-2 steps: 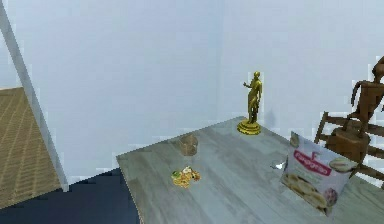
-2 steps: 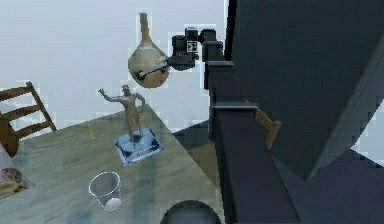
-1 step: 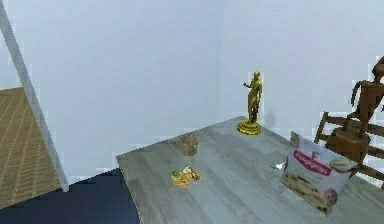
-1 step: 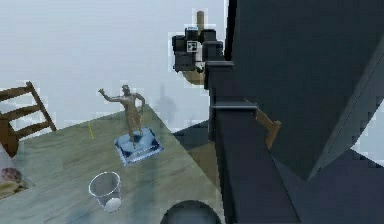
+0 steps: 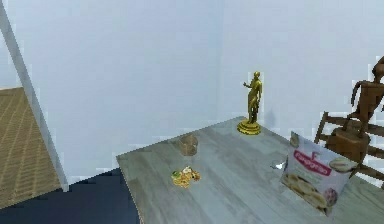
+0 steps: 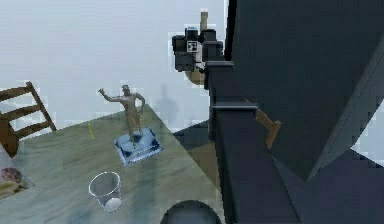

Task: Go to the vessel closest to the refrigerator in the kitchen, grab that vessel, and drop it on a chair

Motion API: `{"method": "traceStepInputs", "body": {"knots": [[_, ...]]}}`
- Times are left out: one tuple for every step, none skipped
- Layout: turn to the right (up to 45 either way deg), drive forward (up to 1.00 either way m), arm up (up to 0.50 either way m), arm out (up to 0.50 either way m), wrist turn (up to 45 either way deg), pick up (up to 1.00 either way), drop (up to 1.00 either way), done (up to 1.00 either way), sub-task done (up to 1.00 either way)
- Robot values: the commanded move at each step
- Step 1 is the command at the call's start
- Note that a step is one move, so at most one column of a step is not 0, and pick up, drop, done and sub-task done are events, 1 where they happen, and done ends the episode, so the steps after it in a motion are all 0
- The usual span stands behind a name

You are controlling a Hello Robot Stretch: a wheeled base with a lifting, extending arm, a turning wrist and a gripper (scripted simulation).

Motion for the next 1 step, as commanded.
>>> {"method": "traceStepInputs", "body": {"knots": [[0.0, 0.0, -0.32, 0.0, 0.0, 0.0, 0.0, 0.0, 0.0]]}}
